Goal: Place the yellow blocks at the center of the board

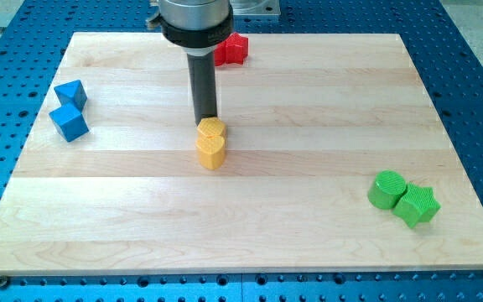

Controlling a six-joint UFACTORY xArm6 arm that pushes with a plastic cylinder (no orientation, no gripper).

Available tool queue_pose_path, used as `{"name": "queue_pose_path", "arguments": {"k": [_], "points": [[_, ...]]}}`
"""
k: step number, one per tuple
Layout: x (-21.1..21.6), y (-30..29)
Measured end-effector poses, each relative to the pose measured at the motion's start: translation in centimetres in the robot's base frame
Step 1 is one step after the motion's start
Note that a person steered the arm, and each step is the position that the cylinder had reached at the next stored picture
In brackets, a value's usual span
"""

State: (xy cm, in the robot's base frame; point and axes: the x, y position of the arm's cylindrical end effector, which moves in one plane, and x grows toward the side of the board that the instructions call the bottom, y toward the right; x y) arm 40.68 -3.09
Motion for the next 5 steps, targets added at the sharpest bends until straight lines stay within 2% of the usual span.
{"name": "queue_pose_path", "arguments": {"k": [1,2,3,4,5], "points": [[0.0,6.9],[-0.3,7.9],[12.2,9.0],[12.8,-2.1],[9.4,-1.7]]}}
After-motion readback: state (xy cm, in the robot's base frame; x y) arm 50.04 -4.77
